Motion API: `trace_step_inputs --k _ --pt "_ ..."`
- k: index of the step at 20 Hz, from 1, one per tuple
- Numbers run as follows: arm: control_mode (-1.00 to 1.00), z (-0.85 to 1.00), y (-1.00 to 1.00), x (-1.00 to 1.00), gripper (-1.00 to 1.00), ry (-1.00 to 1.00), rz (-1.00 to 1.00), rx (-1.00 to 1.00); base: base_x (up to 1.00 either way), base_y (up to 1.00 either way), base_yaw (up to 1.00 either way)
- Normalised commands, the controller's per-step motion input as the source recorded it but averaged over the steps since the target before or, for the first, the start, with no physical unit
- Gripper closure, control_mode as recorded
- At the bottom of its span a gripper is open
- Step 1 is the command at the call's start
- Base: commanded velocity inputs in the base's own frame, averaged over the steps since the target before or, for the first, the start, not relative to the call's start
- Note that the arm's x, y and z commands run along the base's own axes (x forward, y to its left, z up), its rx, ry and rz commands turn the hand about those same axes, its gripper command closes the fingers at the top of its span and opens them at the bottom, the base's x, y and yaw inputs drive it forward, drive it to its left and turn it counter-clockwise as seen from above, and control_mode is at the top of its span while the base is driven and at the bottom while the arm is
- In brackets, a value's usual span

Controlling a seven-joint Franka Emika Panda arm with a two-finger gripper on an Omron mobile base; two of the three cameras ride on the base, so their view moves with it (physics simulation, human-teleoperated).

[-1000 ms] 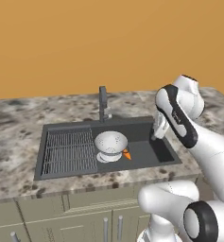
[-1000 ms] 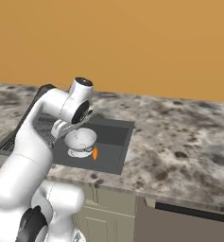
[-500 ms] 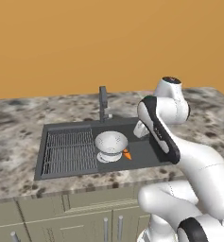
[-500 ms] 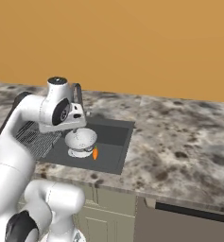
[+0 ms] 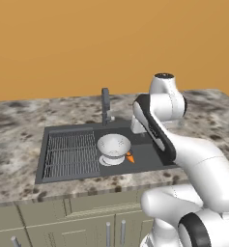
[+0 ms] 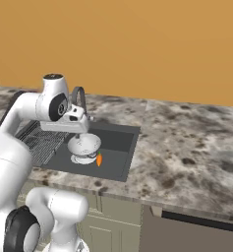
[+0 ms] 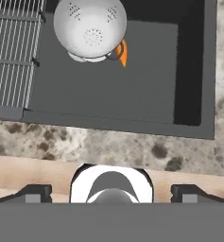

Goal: Pick the tupperware and colander and place them in the sink. Then turn on the water.

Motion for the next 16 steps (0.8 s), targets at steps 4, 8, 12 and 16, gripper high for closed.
trace_step_inputs --k 4,8,12,16 --pt "-1.0 0.24 -0.34 0.0 -1.0 0.23 -0.22 0.0 0.0 0.0 0.0" --pt "-1.0 0.04 -0.07 0.02 -1.0 0.16 -0.19 0.0 0.0 0.0 0.0" --pt "1.0 0.0 0.0 0.0 -1.0 0.02 -0.05 0.0 0.0 0.0 -0.09" --pt "1.0 0.0 0.0 0.0 -1.0 0.0 0.0 0.0 -0.54 0.0 0.0"
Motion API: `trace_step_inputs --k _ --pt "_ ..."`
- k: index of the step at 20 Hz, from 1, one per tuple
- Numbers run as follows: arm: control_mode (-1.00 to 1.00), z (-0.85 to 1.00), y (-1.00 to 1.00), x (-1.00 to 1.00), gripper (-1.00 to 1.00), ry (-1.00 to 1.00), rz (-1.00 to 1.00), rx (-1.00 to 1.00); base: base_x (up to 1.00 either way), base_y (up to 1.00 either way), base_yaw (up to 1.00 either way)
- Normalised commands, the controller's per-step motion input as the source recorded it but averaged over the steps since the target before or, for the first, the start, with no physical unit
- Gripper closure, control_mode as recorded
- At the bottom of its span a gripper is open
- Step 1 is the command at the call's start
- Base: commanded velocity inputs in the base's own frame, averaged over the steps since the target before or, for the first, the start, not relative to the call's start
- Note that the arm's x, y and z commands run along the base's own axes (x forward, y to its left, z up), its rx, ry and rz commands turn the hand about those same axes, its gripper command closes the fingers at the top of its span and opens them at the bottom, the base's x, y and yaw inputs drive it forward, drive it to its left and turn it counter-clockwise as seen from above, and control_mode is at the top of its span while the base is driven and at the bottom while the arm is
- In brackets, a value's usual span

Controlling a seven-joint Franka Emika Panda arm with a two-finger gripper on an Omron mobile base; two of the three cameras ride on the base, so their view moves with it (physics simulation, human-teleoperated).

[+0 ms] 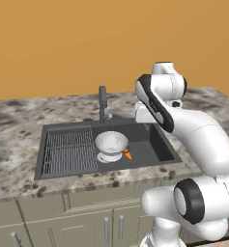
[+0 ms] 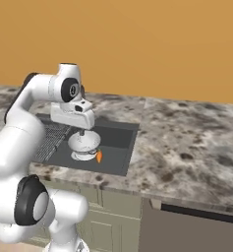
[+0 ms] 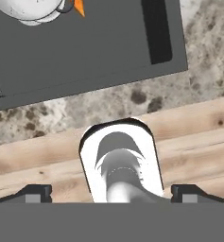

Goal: Pick the tupperware and colander and place them in the sink. Then turn on the water.

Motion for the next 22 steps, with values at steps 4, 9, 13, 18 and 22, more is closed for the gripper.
trace_step_inputs --k 4,9,13,18,22 --pt "1.0 0.0 0.0 0.0 -1.0 0.0 0.0 0.0 -0.98 0.02 0.0" --pt "1.0 0.0 0.0 0.0 -1.0 0.0 0.0 0.0 -0.97 0.64 0.0" --pt "1.0 0.0 0.0 0.0 -1.0 0.0 0.0 0.0 -0.6 1.0 0.0" --pt "1.0 0.0 0.0 0.0 -1.0 0.0 0.0 0.0 -0.1 1.0 0.0" --pt "1.0 0.0 0.0 0.0 -1.0 0.0 0.0 0.0 0.0 1.0 0.0"
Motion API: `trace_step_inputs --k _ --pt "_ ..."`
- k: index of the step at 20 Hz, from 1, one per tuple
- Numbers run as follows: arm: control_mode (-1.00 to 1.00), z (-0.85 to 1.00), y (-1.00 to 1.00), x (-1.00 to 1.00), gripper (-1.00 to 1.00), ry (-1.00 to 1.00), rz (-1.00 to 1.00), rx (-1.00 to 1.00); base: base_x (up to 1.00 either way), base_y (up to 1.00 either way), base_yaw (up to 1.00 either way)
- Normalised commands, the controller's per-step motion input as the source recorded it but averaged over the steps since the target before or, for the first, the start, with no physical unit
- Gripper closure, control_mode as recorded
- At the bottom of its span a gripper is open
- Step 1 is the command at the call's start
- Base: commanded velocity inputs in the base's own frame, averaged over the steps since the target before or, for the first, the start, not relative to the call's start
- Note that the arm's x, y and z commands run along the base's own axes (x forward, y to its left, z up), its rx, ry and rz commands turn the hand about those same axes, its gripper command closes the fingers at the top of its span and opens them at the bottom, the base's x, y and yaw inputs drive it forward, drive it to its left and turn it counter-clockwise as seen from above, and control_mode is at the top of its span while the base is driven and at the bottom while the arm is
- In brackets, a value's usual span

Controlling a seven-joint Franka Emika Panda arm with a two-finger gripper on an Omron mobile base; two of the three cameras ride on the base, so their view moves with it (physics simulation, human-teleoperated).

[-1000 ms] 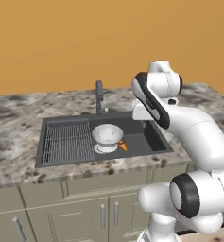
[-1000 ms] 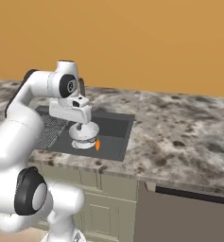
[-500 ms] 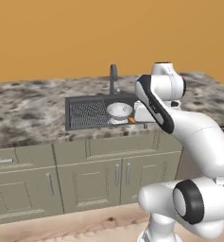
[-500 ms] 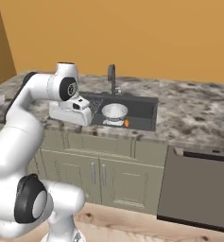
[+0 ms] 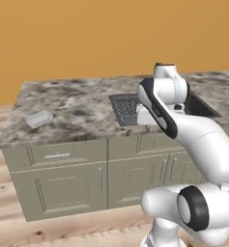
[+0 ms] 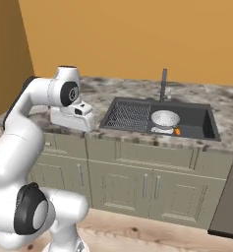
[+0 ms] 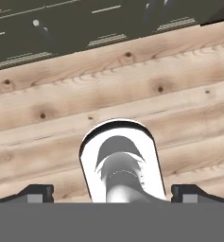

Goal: Pick the tupperware and colander and place them in the sink. Then turn on the water.

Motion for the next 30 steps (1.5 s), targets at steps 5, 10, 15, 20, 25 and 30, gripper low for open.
trace_step_inputs --k 5,10,15,20,25,30 --pt "1.0 0.0 0.0 0.0 -1.0 0.0 0.0 0.0 0.07 1.0 0.0" --pt "1.0 0.0 0.0 0.0 -1.0 0.0 0.0 0.0 0.33 1.0 0.0" --pt "1.0 0.0 0.0 0.0 -1.0 0.0 0.0 0.0 0.58 0.73 -0.03" --pt "1.0 0.0 0.0 0.0 -1.0 0.0 0.0 0.0 0.74 0.24 -0.01" --pt "1.0 0.0 0.0 0.0 -1.0 0.0 0.0 0.0 0.55 0.12 0.0" --pt "1.0 0.0 0.0 0.0 -1.0 0.0 0.0 0.0 0.17 0.12 0.0"
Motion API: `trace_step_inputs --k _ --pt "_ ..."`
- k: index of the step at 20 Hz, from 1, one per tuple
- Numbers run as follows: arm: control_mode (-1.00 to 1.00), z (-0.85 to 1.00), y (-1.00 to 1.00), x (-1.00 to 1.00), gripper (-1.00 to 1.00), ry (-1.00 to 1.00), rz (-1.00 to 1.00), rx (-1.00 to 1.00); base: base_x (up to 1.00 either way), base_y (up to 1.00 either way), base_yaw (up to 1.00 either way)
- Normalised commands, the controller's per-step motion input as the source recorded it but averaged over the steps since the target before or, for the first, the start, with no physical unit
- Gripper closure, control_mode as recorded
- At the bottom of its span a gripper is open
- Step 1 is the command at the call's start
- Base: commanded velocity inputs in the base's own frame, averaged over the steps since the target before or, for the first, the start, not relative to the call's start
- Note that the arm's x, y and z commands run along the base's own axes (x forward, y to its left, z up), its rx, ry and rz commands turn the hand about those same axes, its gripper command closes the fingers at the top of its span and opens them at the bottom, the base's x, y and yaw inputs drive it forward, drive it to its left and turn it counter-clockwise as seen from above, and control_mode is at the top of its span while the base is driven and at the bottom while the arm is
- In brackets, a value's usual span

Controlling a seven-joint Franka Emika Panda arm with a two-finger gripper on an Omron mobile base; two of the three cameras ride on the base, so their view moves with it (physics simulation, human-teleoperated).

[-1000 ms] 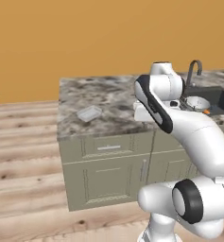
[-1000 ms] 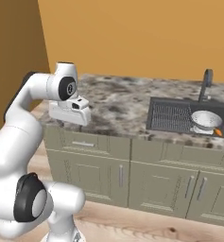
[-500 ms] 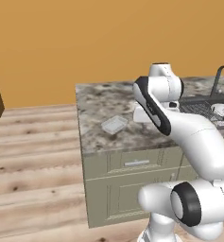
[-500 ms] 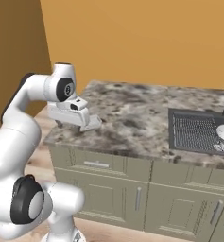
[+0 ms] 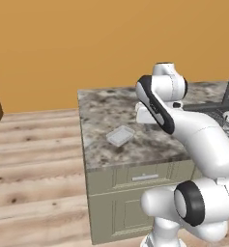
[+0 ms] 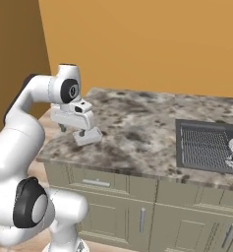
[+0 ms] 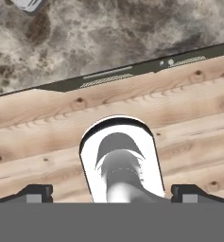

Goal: Pick the tupperware and colander and place them in the sink. Then turn on the water.

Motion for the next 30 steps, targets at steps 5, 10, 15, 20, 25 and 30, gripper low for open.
trace_step_inputs --k 5,10,15,20,25,30 --pt "1.0 0.0 0.0 0.0 -1.0 0.0 0.0 0.0 0.38 0.17 0.0" --pt "1.0 0.0 0.0 0.0 -1.0 0.0 0.0 0.0 0.48 0.27 0.0" --pt "1.0 0.0 0.0 0.0 -1.0 0.0 0.0 0.0 0.38 0.19 0.0" --pt "-1.0 0.0 0.22 0.66 -1.0 0.02 0.0 0.0 0.0 0.0 0.0" --pt "-1.0 -0.1 0.14 0.6 -1.0 0.01 0.0 0.0 0.0 0.0 0.0" --pt "-1.0 -0.34 0.02 0.39 -1.0 0.0 0.0 0.0 0.0 0.0 0.0"
